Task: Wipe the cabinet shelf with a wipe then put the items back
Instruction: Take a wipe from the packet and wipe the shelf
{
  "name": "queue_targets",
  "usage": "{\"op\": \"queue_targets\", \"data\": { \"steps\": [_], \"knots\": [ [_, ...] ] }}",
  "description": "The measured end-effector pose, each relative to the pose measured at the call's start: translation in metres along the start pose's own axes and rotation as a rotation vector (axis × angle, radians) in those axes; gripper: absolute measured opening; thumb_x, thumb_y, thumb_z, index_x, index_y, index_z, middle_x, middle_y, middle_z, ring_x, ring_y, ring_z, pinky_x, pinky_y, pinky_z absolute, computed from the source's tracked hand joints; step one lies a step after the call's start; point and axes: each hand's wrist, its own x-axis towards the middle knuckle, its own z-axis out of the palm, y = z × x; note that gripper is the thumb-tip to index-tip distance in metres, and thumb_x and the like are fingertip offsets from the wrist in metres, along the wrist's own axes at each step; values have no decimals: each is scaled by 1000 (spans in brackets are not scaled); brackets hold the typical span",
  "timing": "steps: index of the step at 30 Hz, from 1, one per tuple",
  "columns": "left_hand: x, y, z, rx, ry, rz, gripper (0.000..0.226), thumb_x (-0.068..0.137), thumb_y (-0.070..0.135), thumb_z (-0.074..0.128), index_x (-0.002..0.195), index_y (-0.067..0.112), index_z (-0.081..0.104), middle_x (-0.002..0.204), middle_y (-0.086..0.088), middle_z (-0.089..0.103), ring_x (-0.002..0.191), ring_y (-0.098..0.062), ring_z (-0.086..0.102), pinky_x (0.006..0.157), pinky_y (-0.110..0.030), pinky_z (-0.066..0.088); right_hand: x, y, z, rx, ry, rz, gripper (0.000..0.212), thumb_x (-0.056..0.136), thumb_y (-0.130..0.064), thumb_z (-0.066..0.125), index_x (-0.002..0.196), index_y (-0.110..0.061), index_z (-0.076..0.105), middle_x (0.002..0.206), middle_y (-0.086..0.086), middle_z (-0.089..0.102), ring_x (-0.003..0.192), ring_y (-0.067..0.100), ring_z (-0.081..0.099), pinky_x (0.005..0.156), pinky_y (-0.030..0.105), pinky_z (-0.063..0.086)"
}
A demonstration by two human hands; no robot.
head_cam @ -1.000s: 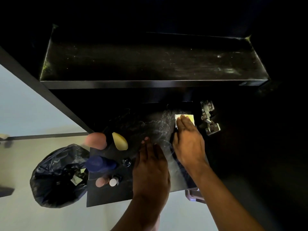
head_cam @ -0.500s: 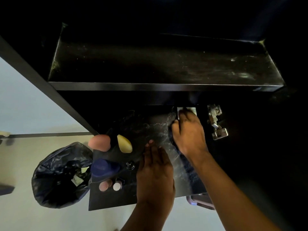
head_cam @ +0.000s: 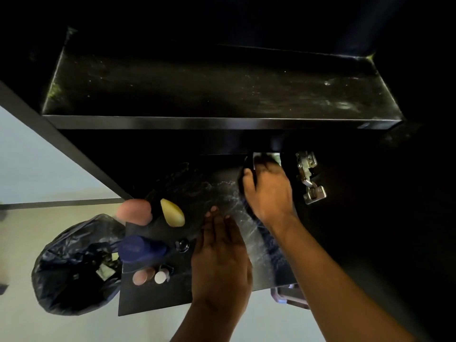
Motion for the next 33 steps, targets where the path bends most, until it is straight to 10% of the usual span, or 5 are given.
{"op": "queue_targets", "data": {
  "steps": [7,13,22,33],
  "knots": [
    [0,0,3,-53,47,-2,93,79,43,80,153,2,42,157,-25,43,144,-39,47,110,-47,50,-52,14,-3,122,-112,-241,51,105,-46,33,144,-23,55,154,1,49,144,16,41,118,27,27],
    [2,0,4,-3,25,-4,82,77,40,79,141,-5,55,149,-31,50,137,-43,53,105,-49,54,-14,15,9,22,30,53,47,104,-37,38,131,-5,60,136,18,58,133,31,49,111,41,42],
    [2,0,5,-61,101,50,78,96,43,57,162,12,27,164,-20,35,153,-35,32,121,-46,38,-77,7,-4,170,-110,-192,48,107,-40,31,140,-19,58,149,3,55,137,19,49,115,38,40],
    [-50,20,17,-87,53,70,109,68,47,86,155,1,40,161,-21,40,149,-36,40,116,-48,40,-99,29,-1,34,48,74,44,104,-31,41,130,-5,65,135,13,65,128,26,59,113,39,44]
  ]
}}
